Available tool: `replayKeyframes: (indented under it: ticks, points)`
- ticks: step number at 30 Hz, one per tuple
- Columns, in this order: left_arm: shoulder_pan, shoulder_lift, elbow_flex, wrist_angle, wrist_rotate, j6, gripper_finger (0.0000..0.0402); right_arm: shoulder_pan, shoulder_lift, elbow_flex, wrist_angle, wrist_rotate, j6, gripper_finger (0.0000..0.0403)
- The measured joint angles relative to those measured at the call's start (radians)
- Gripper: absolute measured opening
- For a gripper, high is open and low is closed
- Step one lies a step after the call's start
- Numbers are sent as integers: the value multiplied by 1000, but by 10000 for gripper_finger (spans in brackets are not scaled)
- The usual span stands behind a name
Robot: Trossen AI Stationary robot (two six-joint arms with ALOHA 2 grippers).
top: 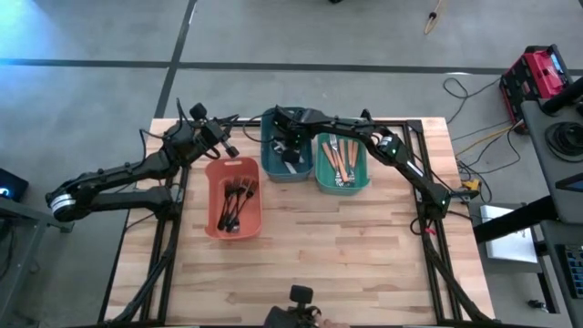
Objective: Sort silverware by color (type)
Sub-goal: Adjust the white forks in the blue bin, then adjust the orange forks in the green bin
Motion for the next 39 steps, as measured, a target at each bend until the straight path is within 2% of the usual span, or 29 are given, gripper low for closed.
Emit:
replayKeyframes:
  ticks: [10,16,22,27,39]
  points:
    - [3,0,0,-6,0,0,0,-1,0,43,-17,22,-16,9]
    - [3,0,0,-6,0,0,0,-1,-1,98,-98,21,-17,9]
    - [3,0,0,-8,0,0,0,-3,-2,140,-183,-39,-33,9]
    - [3,0,0,-13,0,0,0,-3,-3,140,-211,-39,-26,9]
    - [3,0,0,-12,0,-16,0,-3,-85,170,-239,-39,47,9]
